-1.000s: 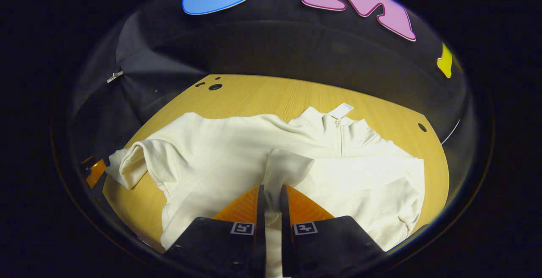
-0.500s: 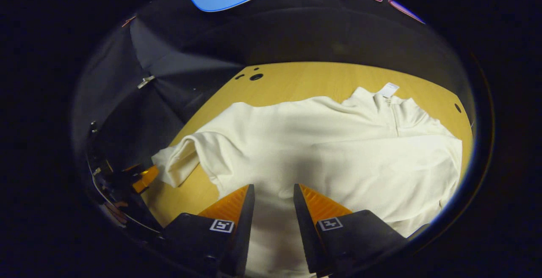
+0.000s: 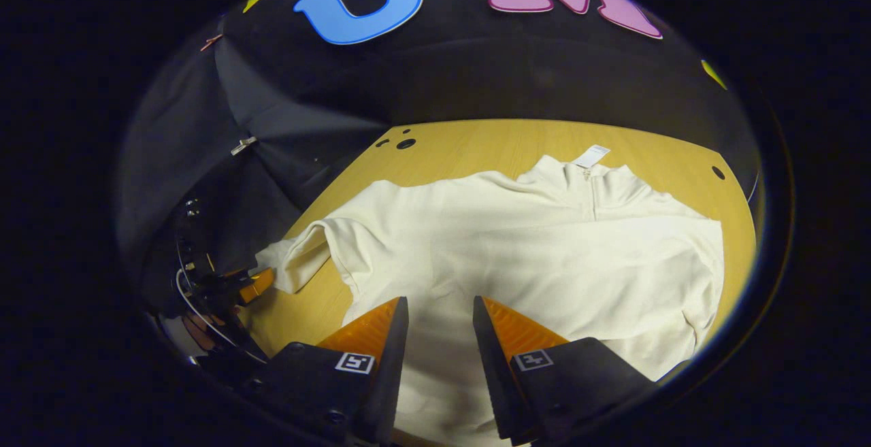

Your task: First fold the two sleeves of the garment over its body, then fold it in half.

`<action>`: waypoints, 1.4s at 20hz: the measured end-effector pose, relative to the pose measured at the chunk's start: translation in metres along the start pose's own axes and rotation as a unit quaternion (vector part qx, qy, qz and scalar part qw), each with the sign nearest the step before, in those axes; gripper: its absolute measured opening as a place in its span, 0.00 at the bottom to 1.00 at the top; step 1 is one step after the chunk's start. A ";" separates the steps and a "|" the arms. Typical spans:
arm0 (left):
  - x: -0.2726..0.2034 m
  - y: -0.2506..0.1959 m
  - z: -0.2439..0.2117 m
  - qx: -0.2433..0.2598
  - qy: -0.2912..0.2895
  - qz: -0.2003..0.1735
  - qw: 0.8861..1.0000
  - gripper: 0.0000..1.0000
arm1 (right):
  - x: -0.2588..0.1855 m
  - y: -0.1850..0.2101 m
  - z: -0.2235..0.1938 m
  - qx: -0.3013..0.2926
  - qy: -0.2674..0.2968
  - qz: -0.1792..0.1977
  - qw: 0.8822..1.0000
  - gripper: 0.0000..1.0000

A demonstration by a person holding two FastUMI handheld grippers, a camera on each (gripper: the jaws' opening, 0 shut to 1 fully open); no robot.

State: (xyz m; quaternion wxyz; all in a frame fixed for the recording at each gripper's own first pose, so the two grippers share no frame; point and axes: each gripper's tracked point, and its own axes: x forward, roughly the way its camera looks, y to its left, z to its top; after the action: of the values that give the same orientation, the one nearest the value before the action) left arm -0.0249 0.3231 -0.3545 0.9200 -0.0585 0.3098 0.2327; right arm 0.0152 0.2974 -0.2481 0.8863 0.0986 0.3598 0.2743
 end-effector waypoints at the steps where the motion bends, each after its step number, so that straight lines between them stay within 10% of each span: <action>1: 0.004 -0.006 -0.001 -0.007 0.000 -0.016 1.000 0.98 | -0.007 -0.005 -0.001 0.009 -0.004 -0.005 1.000 0.59; 5: 0.006 -0.024 0.003 0.016 0.028 -0.053 0.998 0.36 | -0.028 -0.034 -0.001 0.032 -0.022 -0.030 0.999 0.59; 8: 0.005 -0.024 0.009 0.030 0.034 -0.040 0.998 0.18 | -0.048 -0.053 0.002 0.035 -0.039 -0.045 0.998 0.59; 28: -0.117 -0.134 0.168 0.028 -0.137 -0.067 0.988 0.16 | -0.132 -0.185 -0.014 0.061 -0.074 -0.119 0.988 0.59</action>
State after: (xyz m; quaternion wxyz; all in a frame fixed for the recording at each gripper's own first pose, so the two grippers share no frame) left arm 0.0467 0.2013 -0.1549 0.9686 -0.0207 0.1826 0.1677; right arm 0.0041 0.0699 -0.2501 0.9292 0.1295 0.3182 0.1361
